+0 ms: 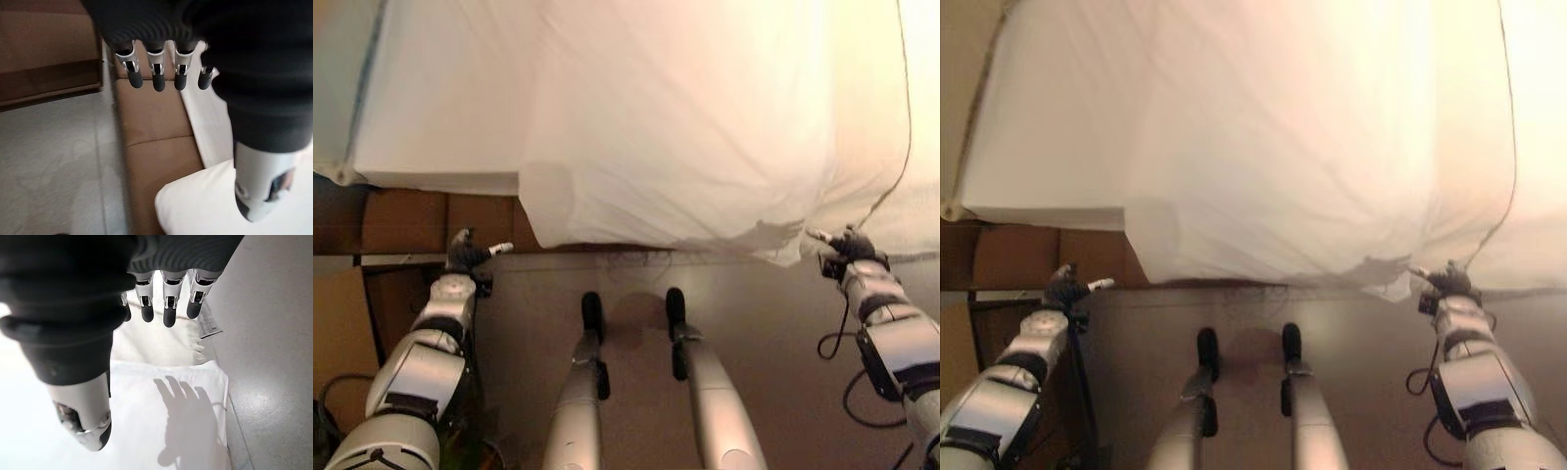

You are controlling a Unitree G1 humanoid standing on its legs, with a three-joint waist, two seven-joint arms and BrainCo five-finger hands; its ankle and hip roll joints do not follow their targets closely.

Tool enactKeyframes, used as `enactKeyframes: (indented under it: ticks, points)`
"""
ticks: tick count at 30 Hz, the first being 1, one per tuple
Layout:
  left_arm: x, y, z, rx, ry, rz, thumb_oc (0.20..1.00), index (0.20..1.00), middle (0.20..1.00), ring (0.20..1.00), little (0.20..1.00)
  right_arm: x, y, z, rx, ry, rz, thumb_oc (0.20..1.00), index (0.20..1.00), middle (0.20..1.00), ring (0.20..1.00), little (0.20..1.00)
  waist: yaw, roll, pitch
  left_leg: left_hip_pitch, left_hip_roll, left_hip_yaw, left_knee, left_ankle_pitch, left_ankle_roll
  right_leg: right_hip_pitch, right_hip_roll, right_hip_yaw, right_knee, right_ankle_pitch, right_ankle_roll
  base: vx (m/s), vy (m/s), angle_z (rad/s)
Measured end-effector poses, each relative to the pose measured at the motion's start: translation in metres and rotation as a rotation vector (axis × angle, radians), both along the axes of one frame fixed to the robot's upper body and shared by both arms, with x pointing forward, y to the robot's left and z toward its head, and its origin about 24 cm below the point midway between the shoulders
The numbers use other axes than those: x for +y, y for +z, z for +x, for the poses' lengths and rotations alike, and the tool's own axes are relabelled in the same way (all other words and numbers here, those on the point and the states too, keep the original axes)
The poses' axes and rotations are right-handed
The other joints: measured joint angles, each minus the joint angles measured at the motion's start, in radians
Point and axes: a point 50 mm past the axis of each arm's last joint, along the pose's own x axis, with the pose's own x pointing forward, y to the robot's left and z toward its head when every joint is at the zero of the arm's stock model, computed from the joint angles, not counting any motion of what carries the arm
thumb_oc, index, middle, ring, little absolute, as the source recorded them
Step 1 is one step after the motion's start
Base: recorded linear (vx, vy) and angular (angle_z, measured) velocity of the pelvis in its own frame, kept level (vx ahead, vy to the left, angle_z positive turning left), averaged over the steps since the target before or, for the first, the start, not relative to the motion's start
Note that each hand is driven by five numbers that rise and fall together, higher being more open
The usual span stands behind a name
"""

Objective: Make the bed

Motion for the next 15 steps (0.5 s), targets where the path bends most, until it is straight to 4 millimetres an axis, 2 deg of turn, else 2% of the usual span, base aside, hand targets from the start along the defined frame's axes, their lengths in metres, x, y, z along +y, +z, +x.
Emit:
enactKeyframes:
  ticks: [1, 2, 4, 5, 7, 10, 13, 14, 15]
  points:
    - [-0.008, -0.014, -0.007, 0.042, -0.020, -0.012, 1.000, 1.000, 1.000, 1.000, 1.000, 0.004, -0.010, -0.005, 0.013, 0.005, 0.019, 1.000, 1.000, 1.000, 1.000, 1.000, 0.002, 0.004, -0.003, 0.034, 0.002, -0.003, -0.016, 0.000, 0.000, 0.040, 0.001, -0.003, -0.025, 0.004, 0.001, 0.09, 0.057, 0.15]
    - [-0.027, -0.036, -0.017, 0.097, -0.060, -0.054, 1.000, 1.000, 1.000, 1.000, 1.000, 0.009, -0.032, -0.019, 0.062, 0.013, 0.040, 1.000, 1.000, 1.000, 1.000, 1.000, 0.003, 0.015, -0.030, 0.079, 0.002, -0.007, -0.037, 0.000, 0.000, 0.104, 0.001, -0.014, -0.073, 0.008, 0.005, 0.07, 0.037, 0.17]
    - [-0.049, -0.073, -0.046, 0.216, -0.116, -0.115, 1.000, 1.000, 1.000, 1.000, 1.000, 0.023, -0.067, -0.043, 0.141, 0.024, 0.099, 1.000, 1.000, 1.000, 1.000, 1.000, 0.006, 0.022, -0.133, 0.095, 0.001, -0.006, -0.062, -0.002, 0.000, 0.133, 0.002, -0.015, -0.119, 0.013, 0.010, 0.08, 0.059, 0.13]
    - [-0.052, -0.079, -0.052, 0.236, -0.122, -0.126, 1.000, 1.000, 1.000, 1.000, 1.000, 0.028, -0.072, -0.047, 0.151, 0.029, 0.107, 1.000, 1.000, 1.000, 1.000, 1.000, 0.007, 0.021, -0.137, 0.108, 0.001, -0.006, -0.062, -0.001, 0.001, 0.155, 0.001, -0.015, -0.135, 0.020, 0.011, 0.06, 0.060, 0.12]
    - [-0.065, -0.096, -0.070, 0.314, -0.173, -0.158, 1.000, 1.000, 1.000, 1.000, 1.000, 0.045, -0.096, -0.064, 0.210, 0.043, 0.144, 1.000, 1.000, 1.000, 1.000, 1.000, 0.006, 0.020, -0.156, 0.168, -0.004, -0.007, -0.063, -0.005, 0.000, 0.255, 0.001, -0.015, -0.210, 0.040, 0.012, 0.08, 0.069, 0.12]
    - [-0.077, -0.114, -0.093, 0.393, -0.214, -0.188, 1.000, 1.000, 1.000, 1.000, 1.000, 0.064, -0.122, -0.089, 0.286, 0.063, 0.180, 1.000, 1.000, 1.000, 1.000, 1.000, -0.004, 0.026, -0.217, 0.206, 0.004, -0.006, -0.063, -0.027, 0.000, 0.311, 0.010, -0.015, -0.246, 0.048, 0.010, 0.05, 0.066, 0.01]
    - [-0.095, -0.126, -0.106, 0.439, -0.257, -0.220, 1.000, 1.000, 1.000, 1.000, 1.000, 0.072, -0.144, -0.120, 0.381, 0.058, 0.202, 1.000, 1.000, 1.000, 1.000, 1.000, -0.005, 0.027, -0.247, 0.258, 0.005, -0.007, -0.065, -0.039, -0.002, 0.373, 0.010, -0.015, -0.271, 0.049, 0.009, 0.05, 0.071, -0.01]
    - [-0.105, -0.133, -0.115, 0.473, -0.296, -0.219, 1.000, 1.000, 1.000, 1.000, 1.000, 0.077, -0.154, -0.138, 0.439, 0.063, 0.209, 1.000, 1.000, 1.000, 1.000, 1.000, -0.006, 0.028, -0.286, 0.265, 0.006, -0.006, -0.065, -0.050, -0.005, 0.386, 0.010, -0.015, -0.286, 0.050, 0.013, 0.06, 0.072, -0.06]
    - [-0.109, -0.135, -0.118, 0.483, -0.306, -0.222, 1.000, 1.000, 1.000, 1.000, 1.000, 0.077, -0.158, -0.145, 0.461, 0.060, 0.214, 1.000, 1.000, 1.000, 1.000, 1.000, -0.006, 0.029, -0.304, 0.265, 0.006, -0.006, -0.068, -0.051, -0.004, 0.387, 0.011, -0.015, -0.290, 0.052, 0.013, 0.05, 0.070, -0.08]
